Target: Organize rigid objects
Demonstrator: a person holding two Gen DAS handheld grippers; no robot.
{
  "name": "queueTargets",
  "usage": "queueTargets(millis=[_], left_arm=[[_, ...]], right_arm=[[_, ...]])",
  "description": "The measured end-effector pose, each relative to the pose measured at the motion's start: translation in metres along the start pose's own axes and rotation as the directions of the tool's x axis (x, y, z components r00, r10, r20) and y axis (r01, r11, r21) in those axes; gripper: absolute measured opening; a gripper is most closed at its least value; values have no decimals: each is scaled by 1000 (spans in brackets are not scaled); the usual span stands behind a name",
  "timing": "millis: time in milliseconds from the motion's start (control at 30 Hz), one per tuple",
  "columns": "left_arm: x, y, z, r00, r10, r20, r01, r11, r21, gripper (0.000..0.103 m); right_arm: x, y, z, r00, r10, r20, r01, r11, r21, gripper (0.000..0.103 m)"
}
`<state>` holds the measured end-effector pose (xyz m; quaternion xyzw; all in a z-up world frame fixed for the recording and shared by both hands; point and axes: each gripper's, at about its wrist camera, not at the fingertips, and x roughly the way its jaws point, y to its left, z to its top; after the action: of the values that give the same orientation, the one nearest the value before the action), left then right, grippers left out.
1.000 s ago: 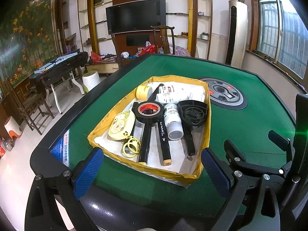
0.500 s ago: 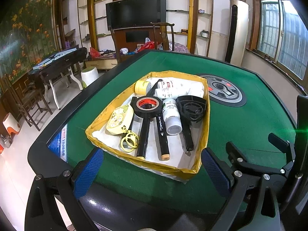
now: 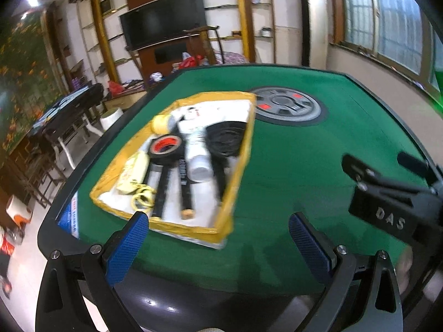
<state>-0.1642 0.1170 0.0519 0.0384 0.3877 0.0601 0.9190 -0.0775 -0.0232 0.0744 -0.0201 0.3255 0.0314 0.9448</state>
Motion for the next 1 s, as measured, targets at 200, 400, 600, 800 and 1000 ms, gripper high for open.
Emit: queueTargets(millis=[200,400,600,800,1000], left_arm=[[1,-33,-3,999,-18,-41,21,997,75,102],[-2,-43,-3,999,-2,-52,7,995,98,102],[0,-2,20,997,76,-17,-76,997,-2,102],[-1,48,38,986,169,14,-166,979,-120,102],[3,70,36,985,172,8,-168,973,-158,102]], right_arm=[[2,-13,4,1000,8,5,-8,1000,-7,103],[3,-20,9,1000,22,20,-22,1000,-17,103],[5,-21,8,1000,20,23,-20,1000,-12,103],[11,-4,0,999,43,0,-43,997,-69,103],[10,17,0,998,56,-3,-56,992,-109,103]])
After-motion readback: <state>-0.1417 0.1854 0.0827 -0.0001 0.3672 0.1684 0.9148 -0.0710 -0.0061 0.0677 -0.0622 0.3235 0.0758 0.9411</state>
